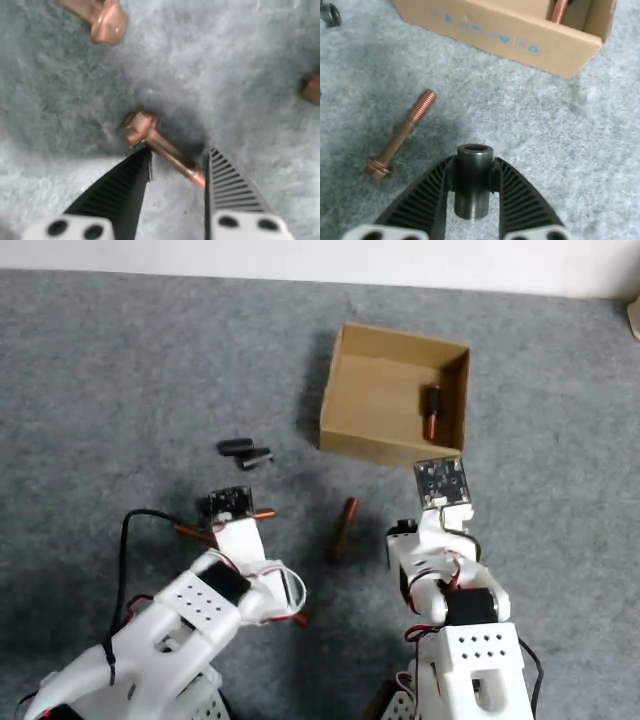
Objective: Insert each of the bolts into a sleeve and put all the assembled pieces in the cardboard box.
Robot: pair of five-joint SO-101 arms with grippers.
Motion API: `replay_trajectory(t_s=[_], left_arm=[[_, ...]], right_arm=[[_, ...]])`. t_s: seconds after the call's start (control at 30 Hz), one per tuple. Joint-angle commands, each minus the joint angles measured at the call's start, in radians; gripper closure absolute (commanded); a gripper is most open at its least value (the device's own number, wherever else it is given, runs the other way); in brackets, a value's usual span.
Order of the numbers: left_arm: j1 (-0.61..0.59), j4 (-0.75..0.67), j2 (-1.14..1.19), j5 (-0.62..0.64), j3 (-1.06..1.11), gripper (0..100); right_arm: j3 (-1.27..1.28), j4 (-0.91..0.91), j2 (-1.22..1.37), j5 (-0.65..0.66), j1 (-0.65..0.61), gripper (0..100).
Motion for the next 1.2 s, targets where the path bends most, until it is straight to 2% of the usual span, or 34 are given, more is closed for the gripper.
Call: replay_trajectory(t_s=[0.0,0.2,0.7,0.77,0.87,1.17], left_arm=[[-0.096,-0.068,-0.01,0.009,-0.004,84],[-0.177,-0.098,-0.008,0.009,-0.002,84],[-0.173,-0.098,-0.007,0.006,0.03,84],[-0.163,-0.098,-0.007,0.005,0.03,88],[-0.127,-0.098,-0.007,0.005,0.035,99],[-0.09,-0.097,-0.01,0.003,0.028,99]], right_arm=[[-0.004,-0.039,-0.013,0.014,0.012,99.4],[-0.004,-0.039,-0.013,0.014,0.012,99.4],[-0.004,-0.039,-0.013,0.014,0.012,99.4],[-0.002,-0.039,-0.013,0.014,0.01,99.4],[-0.002,-0.039,-0.013,0.014,0.01,99.4],[-0.002,-0.039,-0.013,0.014,0.01,99.4]])
